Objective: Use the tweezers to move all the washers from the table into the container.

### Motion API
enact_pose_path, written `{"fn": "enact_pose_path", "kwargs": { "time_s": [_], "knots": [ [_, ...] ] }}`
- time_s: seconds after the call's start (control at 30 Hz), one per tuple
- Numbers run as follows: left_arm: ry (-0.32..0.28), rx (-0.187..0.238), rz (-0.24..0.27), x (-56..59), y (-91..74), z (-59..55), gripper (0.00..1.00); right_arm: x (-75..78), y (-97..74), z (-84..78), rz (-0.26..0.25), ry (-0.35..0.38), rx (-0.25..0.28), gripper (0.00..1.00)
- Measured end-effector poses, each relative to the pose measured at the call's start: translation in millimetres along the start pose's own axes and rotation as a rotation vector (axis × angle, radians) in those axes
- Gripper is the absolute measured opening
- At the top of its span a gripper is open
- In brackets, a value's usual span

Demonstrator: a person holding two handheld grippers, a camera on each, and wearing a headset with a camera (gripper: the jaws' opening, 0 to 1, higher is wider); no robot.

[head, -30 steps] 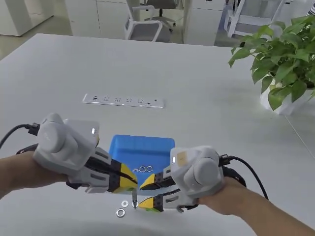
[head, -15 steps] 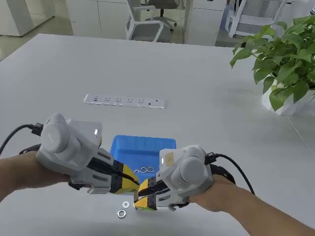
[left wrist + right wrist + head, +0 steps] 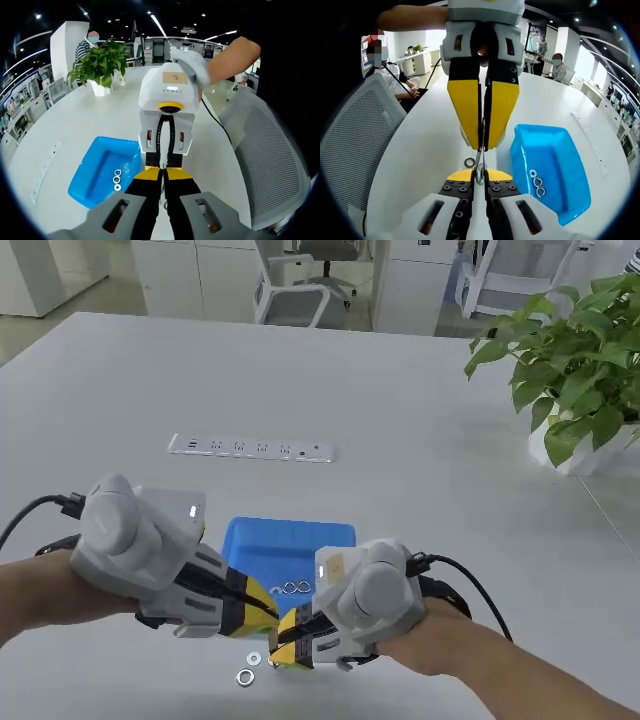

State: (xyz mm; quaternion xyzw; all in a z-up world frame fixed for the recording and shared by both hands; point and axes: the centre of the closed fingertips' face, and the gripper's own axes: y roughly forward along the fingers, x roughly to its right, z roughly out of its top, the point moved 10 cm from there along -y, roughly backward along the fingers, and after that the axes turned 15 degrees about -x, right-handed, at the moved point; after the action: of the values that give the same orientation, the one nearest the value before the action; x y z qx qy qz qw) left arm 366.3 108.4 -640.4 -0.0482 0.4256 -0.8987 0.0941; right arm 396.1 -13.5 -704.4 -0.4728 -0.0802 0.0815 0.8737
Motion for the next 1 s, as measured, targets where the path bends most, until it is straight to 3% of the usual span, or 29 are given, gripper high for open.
{"fn": "enact_pose_path", "kwargs": {
  "time_s": [0.47, 0.67, 0.83, 1.0],
  "knots": [
    [-0.01, 0.003, 0.016, 0.1, -2.7, 1.2, 0.1, 0.4, -3.7, 2.1, -0.003, 0.015, 0.013, 0.08],
    [-0.033, 0.045, 0.034, 0.1, -13.0, 4.4, 0.23, 0.3, -11.8, 6.8, -0.007, 0.006, 0.014, 0.08],
    [-0.069, 0.064, 0.056, -1.1, -19.5, 2.3, 0.45, -0.1, -18.3, 10.6, -0.005, 0.002, 0.018, 0.08],
    [-0.092, 0.079, 0.07, 1.7, -22.3, 0.0, 0.55, -0.4, -24.3, 14.2, -0.008, -0.006, 0.02, 0.08]
  ]
}}
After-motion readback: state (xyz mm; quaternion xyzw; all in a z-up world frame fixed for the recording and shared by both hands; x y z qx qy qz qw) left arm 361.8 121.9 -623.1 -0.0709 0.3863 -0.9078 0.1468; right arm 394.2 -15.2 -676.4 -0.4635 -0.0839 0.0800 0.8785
